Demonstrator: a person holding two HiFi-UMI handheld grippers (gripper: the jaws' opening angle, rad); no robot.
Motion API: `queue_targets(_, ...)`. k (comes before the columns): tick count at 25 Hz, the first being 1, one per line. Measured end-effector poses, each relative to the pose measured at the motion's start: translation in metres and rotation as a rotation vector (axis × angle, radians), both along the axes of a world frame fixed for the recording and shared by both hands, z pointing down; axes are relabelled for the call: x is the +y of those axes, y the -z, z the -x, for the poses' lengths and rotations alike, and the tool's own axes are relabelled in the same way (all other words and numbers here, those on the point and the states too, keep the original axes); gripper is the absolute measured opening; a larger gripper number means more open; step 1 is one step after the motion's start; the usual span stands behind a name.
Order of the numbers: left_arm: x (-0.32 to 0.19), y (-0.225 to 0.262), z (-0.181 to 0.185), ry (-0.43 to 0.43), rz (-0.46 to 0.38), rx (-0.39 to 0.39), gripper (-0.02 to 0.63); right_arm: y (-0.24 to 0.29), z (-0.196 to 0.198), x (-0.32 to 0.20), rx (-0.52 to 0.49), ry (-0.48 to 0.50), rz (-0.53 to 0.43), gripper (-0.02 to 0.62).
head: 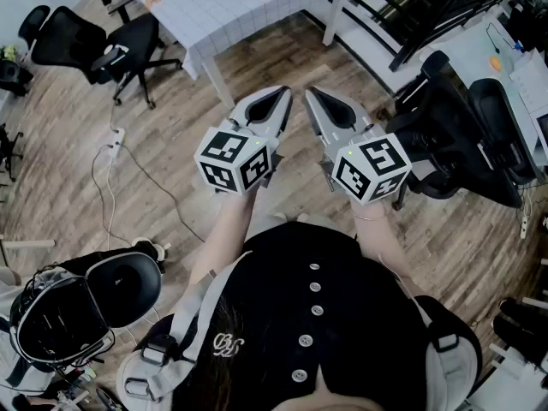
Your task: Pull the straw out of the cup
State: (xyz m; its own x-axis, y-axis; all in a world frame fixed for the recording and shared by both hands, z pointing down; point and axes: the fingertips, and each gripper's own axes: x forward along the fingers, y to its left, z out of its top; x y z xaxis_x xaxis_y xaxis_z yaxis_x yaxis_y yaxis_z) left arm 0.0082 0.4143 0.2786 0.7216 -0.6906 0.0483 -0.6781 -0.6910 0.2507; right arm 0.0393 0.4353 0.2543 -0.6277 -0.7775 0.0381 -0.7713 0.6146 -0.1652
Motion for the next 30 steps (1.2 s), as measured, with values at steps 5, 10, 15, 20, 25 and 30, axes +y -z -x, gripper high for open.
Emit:
queue_targets(5, 0.0, -0.002, 0.001, 0.0, 0.005, 0.006, -0.005, -0.002, 0.004, 0.001, 0.005, 0.007, 0.004, -0.002)
queue_targets(10, 0.002, -0.006, 0.002, -0.006, 0.012, 0.004, -0.005, -0.009, 0.008, 0.002, 0.018, 0.001, 0.006, -0.002)
queue_targets(15, 0.0, -0.005, 0.006, -0.007, 0.011, 0.006, -0.005, -0.007, 0.01, 0.0, 0.017, -0.002, 0.007, -0.002)
queue_targets(20, -0.003, -0.004, 0.011, -0.008, 0.007, 0.006, -0.005, -0.008, 0.013, 0.0, 0.013, -0.006, 0.015, -0.002)
queue_targets(25, -0.002, -0.002, 0.014, -0.03, -0.013, 0.008, -0.003, -0.006, 0.018, 0.0, -0.024, -0.012, 0.015, -0.002)
queue_targets(30, -0.004, 0.002, 0.014, -0.062, -0.028, 0.025, -0.003, -0.005, 0.01, -0.004, -0.031, -0.049, 0.013, -0.002)
